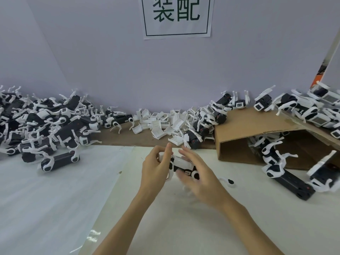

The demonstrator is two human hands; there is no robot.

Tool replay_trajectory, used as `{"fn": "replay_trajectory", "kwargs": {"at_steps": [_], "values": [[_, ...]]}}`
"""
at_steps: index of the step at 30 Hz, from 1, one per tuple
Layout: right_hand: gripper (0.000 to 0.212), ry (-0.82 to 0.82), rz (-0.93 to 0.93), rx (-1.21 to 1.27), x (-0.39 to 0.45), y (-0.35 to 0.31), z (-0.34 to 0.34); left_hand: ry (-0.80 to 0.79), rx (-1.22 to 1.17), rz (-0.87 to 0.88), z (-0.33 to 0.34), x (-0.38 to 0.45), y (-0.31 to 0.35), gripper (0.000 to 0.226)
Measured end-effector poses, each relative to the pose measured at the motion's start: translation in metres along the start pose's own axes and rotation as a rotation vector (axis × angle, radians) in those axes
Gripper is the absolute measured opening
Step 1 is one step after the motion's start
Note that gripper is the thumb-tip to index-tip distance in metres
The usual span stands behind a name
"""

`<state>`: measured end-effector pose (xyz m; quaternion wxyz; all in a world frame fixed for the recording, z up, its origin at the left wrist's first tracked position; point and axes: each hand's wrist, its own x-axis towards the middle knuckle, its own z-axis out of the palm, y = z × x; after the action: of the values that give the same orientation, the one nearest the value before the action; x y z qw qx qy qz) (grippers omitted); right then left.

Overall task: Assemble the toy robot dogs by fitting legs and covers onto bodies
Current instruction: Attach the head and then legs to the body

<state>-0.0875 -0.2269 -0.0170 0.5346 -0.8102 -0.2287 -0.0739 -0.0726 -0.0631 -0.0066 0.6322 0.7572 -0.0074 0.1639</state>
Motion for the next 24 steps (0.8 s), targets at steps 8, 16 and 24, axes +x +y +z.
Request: {"fn": "replay_trajectory", "kwargs": {"at_steps": [8,16,24], "values": [[0.026,-0.146,0.229,0.062,0.001,0.016,-0.025,-0.338,0.243,0.397,-0.017,-0.002,0.0,0.024],[0.052,0.146,-0.071,-0.293,0.0,0.016,-0.02,-0.406,0.304,0.268,-0.036,0.013,-0.004,0.049],[0.037,0.112,-0.102,-0.219,-0.002,0.005,-0.017,-0.421,0.227,0.215,-0.039,0.012,-0.004,0.039]]}}
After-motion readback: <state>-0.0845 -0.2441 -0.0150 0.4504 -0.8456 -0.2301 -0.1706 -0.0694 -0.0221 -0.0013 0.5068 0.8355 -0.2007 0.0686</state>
